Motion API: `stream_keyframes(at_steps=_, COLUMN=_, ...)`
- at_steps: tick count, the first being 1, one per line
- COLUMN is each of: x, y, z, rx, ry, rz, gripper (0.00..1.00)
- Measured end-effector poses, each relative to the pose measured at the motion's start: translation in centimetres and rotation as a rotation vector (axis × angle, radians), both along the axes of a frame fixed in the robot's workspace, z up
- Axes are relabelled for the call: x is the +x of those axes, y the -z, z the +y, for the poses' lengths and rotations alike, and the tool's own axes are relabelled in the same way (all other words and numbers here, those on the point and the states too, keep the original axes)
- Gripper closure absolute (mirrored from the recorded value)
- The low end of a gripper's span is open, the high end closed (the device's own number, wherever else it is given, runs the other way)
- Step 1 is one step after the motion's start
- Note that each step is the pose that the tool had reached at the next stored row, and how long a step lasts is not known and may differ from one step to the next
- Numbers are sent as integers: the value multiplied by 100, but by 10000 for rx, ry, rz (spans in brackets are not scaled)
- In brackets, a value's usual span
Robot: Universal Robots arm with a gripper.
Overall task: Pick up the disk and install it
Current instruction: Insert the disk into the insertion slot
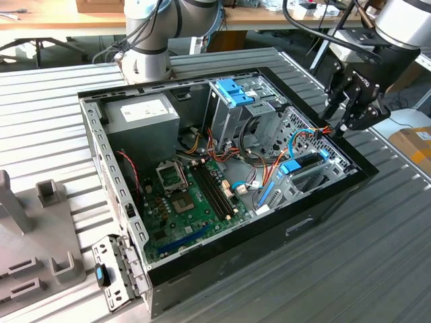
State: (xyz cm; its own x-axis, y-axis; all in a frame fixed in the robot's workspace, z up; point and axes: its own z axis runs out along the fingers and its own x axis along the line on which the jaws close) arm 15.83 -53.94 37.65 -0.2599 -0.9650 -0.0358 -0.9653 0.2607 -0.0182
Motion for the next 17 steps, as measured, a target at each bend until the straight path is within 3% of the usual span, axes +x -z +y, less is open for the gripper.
stream_keyframes(at_steps=7, x=0, y=3, z=0, rx=0, ry=-1511, rz=0, gripper=50)
stream_keyframes(at_steps=11, x=4, y=8, z=0, rx=-1, ry=-3018, rz=-1, gripper=50)
stream_keyframes(at_steps=17, x=43, y=8, z=3, rx=-1, ry=-3191, rz=0, gripper=50)
